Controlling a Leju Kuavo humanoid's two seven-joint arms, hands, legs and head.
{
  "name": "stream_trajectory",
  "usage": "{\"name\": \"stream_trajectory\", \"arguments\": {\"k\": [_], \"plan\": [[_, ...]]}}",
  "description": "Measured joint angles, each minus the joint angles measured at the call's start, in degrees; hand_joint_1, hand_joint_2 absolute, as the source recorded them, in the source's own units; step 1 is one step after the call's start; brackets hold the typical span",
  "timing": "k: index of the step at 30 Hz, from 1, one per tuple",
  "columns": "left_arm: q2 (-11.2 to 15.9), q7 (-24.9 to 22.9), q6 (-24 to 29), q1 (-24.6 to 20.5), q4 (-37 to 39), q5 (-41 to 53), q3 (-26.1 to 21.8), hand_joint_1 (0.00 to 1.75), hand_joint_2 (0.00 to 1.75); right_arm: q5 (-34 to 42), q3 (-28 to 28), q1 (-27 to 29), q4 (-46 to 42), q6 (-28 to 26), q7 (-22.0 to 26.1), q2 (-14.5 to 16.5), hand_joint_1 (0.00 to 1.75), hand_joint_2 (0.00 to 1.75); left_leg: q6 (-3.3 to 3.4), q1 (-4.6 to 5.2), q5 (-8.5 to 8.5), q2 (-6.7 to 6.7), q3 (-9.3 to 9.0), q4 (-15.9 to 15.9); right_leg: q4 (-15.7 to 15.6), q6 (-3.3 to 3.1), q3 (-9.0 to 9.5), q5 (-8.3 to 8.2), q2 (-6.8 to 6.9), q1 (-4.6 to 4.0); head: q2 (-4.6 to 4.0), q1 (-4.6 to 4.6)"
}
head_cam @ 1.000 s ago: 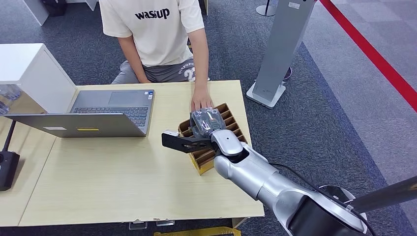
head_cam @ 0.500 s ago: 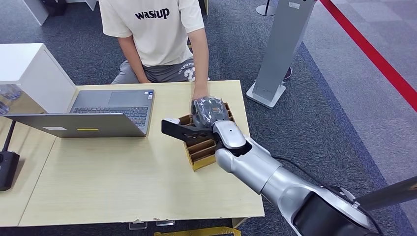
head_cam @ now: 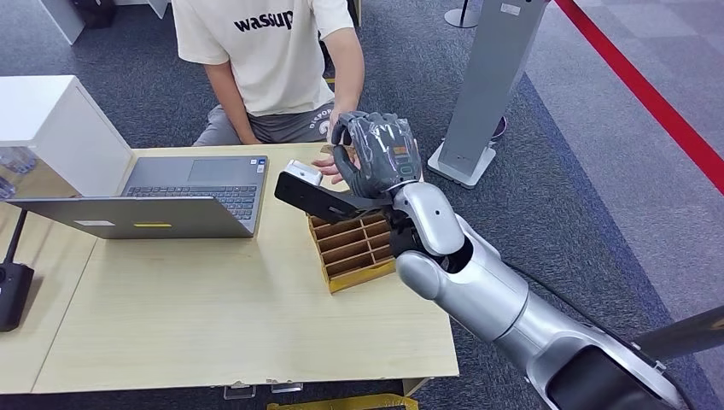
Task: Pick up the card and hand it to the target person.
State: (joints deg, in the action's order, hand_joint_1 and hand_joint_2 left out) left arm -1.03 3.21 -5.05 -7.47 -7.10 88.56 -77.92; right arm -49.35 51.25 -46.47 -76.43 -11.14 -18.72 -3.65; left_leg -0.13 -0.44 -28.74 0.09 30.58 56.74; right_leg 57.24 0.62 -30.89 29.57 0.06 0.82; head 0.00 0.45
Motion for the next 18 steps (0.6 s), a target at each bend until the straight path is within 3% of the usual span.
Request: {"name": "stream_trajectory", "arguments": {"k": [13, 17, 18], "plan": [[0.0, 0.5, -1.6, 0.0, 0.0, 0.7, 0.0, 0.00, 1.75, -0.4, -1.4, 3.2, -5.8, -2.6, 2.4, -1.6, 1.43, 1.75, 0.00, 0.00, 0.00, 0.00, 0.03, 0.0, 0.0, 0.00, 0.00, 0.00, 0.00, 0.00, 0.00, 0.02], [0.0, 0.4, -2.0, 0.0, 0.0, 1.1, 0.0, 0.00, 0.00, -0.4, -1.7, 3.7, -5.8, -2.6, 2.7, -1.7, 1.35, 1.75, 0.00, 0.00, 0.00, 0.00, 0.03, 0.0, 0.0, 0.00, 0.00, 0.00, 0.01, 0.00, 0.00, 0.01], [0.0, 0.4, -2.1, 0.0, 0.0, 1.0, 0.0, 0.00, 0.00, -0.3, -1.8, 3.8, -5.8, -2.6, 2.7, -1.7, 1.33, 1.75, 0.00, 0.00, 0.00, 0.00, 0.03, 0.0, 0.0, 0.00, 0.00, 0.00, 0.01, 0.00, 0.00, -0.01]]}}
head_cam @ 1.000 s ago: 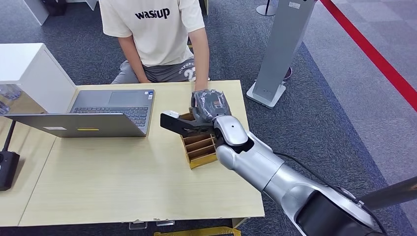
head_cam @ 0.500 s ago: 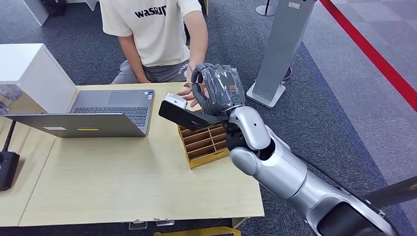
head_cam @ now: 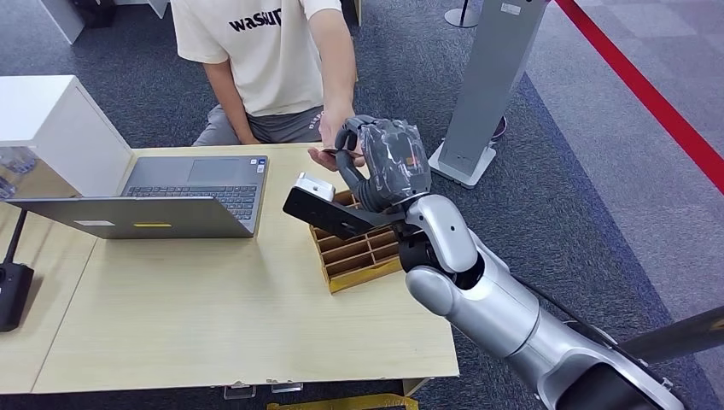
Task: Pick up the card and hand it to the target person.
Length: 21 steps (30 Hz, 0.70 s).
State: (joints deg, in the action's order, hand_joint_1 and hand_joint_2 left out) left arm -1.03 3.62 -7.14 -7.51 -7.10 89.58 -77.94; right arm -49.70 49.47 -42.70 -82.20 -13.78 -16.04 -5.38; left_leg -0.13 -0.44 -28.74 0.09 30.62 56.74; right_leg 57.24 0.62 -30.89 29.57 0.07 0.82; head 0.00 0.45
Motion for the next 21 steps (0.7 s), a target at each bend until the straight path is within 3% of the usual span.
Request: {"name": "stream_trajectory", "arguments": {"k": [2, 6, 8, 11, 17, 21], "plan": [[0.0, 0.0, -0.1, 0.0, 0.0, -0.2, 0.0, 0.00, 0.00, 0.1, -0.2, 0.1, 0.0, 0.0, 0.0, 0.0, 1.22, 1.75, 0.00, 0.00, 0.00, 0.00, 0.00, 0.0, 0.0, 0.00, 0.00, 0.00, 0.00, 0.00, 0.00, 0.00], [0.0, 0.0, 0.0, 0.0, 0.0, -0.6, 0.0, 0.00, 0.00, 0.5, -0.4, 0.5, 0.0, 0.0, 0.0, -0.2, 0.13, 1.75, 0.00, 0.00, 0.00, 0.00, 0.00, 0.0, 0.0, 0.00, 0.00, 0.00, 0.00, 0.00, 0.00, 0.02], [0.0, 0.0, 0.3, 0.0, 0.0, -0.6, 0.0, 0.00, 0.00, 1.1, -0.5, 0.7, 0.0, -0.1, 0.1, -0.3, 0.00, 1.75, 0.00, 0.00, 0.00, 0.00, -0.01, 0.0, 0.0, 0.00, 0.00, 0.00, 0.00, 0.00, 0.00, 0.03], [0.0, 0.0, 0.5, 0.0, 0.0, -0.6, 0.0, 0.00, 0.00, 4.5, -0.9, 1.2, 0.0, -0.3, 1.3, -0.5, 0.00, 1.75, 0.00, 0.00, 0.00, 0.00, -0.01, 0.0, 0.0, 0.00, 0.00, 0.00, 0.00, 0.00, 0.00, 0.03], [0.1, 0.0, 0.7, 0.0, 0.0, -0.6, -0.5, 0.00, 0.00, 23.3, -3.4, 3.4, 0.0, -0.6, 9.4, -1.4, 0.00, 1.75, 0.00, 0.00, 0.00, 0.00, -0.01, 0.0, 0.0, 0.00, 0.00, 0.00, 0.01, 0.00, 0.00, 0.01], [0.2, 0.0, 0.9, 0.0, 0.0, -0.6, -1.1, 0.00, 0.00, 30.4, -5.7, 5.1, 0.0, -2.4, 13.2, -2.5, 0.00, 1.75, 0.00, 0.00, 0.00, 0.00, -0.01, 0.0, 0.0, 0.00, 0.00, 0.00, 0.01, 0.00, 0.00, 0.03]]}}
